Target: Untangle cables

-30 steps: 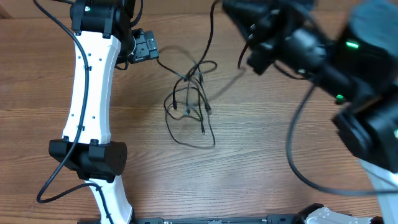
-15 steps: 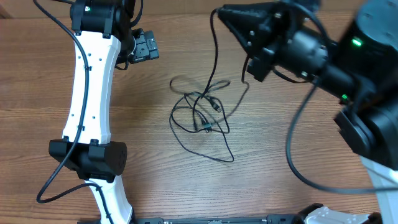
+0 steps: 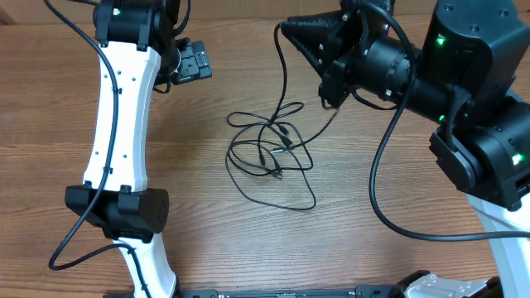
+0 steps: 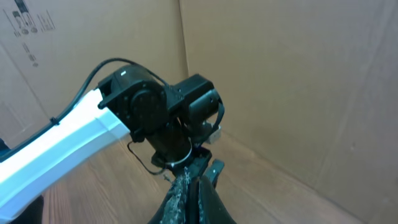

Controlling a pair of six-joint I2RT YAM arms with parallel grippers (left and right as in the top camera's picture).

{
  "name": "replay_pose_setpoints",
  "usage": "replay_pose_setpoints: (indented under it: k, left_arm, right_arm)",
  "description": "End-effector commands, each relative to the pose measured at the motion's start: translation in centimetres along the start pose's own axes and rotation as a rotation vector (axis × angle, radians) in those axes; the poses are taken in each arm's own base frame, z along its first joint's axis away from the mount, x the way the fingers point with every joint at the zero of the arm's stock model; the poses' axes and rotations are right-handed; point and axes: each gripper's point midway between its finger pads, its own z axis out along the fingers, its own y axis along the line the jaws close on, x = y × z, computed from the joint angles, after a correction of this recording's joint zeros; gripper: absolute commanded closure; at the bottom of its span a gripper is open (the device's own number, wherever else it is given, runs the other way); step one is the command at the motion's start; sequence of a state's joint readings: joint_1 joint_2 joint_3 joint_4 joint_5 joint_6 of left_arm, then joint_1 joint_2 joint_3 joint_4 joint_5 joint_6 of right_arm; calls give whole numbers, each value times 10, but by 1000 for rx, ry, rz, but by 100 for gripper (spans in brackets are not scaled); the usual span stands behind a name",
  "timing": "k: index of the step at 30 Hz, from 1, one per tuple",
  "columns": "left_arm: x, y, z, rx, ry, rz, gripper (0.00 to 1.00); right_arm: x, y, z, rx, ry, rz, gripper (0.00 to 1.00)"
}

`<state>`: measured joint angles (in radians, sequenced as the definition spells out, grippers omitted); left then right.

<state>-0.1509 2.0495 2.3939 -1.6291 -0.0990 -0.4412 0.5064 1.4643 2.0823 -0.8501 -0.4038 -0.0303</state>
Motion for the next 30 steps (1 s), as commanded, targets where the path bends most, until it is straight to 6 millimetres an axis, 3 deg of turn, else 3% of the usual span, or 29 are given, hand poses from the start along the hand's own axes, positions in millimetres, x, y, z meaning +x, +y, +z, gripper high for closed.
replay_pose_setpoints:
  k: [1, 3, 6, 9, 11, 18, 24, 30]
  left_arm:
    - [-19, -4, -7, 9, -100, 10, 0]
    - [-30, -8, -8, 27, -143, -9, 1]
    - [-14, -44, -11, 229, -58, 73, 0]
    - [22, -112, -43, 672, 2, 467, 1]
    - [45, -133, -64, 856, 9, 647, 1]
    - [85, -128, -62, 828, 121, 774, 0]
    - [83, -113, -41, 636, 191, 617, 0]
    - [81, -111, -39, 604, 216, 526, 0]
  right_arm:
    - [-5, 5, -7, -2, -13, -10, 96]
    - [-2, 4, -7, -1, 0, -5, 96]
    - [0, 4, -7, 0, 7, -2, 96]
    - [-4, 4, -7, -1, -8, -9, 96]
    - [-10, 5, -8, -3, -31, -18, 96]
    - [-24, 8, -13, -4, -86, -43, 96]
    - [-34, 4, -14, 20, -124, -58, 96]
    - [-40, -9, -16, 100, -149, -60, 96]
